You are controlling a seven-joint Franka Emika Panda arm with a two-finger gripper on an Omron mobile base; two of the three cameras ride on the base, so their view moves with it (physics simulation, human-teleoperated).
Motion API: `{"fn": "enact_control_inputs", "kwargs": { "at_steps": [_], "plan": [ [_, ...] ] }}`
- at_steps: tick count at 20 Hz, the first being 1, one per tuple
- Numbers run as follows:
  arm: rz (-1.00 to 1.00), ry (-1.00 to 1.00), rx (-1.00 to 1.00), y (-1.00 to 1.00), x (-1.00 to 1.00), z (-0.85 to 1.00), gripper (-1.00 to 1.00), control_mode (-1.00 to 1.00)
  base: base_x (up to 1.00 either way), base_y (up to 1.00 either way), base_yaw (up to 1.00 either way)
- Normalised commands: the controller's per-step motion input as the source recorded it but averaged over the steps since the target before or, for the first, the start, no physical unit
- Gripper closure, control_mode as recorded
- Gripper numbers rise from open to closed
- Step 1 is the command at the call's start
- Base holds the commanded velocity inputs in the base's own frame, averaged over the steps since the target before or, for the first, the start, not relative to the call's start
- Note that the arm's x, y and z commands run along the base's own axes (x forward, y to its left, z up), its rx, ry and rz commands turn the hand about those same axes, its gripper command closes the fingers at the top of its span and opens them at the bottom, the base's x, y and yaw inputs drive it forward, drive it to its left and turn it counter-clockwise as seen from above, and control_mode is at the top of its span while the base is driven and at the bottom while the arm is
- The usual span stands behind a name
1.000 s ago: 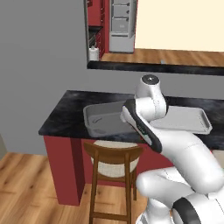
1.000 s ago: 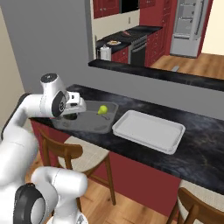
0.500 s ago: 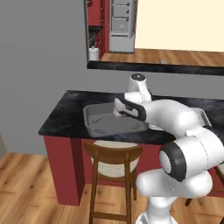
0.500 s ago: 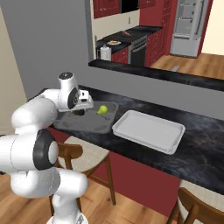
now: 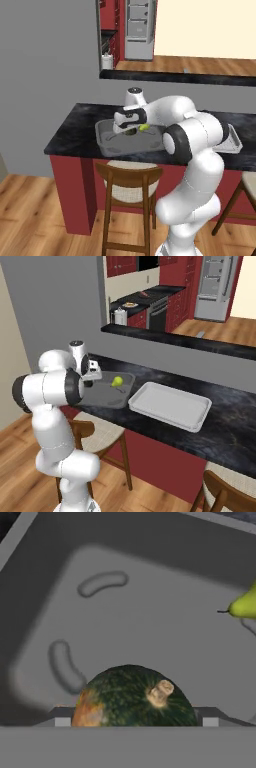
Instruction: Place the cold items (pear and squash) from the fridge in one tupperware on the dining counter. Place the warm items (kebab skewer and hot dog) in the stove area in another tupperware.
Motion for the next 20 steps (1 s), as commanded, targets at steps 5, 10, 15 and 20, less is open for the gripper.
{"fn": "enact_control_inputs", "kwargs": {
  "at_steps": [5, 10, 15, 20],
  "plan": [
    [0.00, 0.12, 0.00, 0.35, 0.88, -0.69, 1.00, -1.00, 0.00, 0.00, 0.00],
    [0.00, 0.19, 0.00, 0.15, 1.00, -0.75, 1.00, -1.00, 0.00, 0.00, 0.00],
    [0.00, 0.17, 0.00, 0.00, 0.89, -0.35, 1.00, -1.00, 0.00, 0.00, 0.00],
    [0.00, -0.04, 0.05, -0.19, -0.17, -0.08, -1.00, -1.00, 0.00, 0.00, 0.00]
  ]
}}
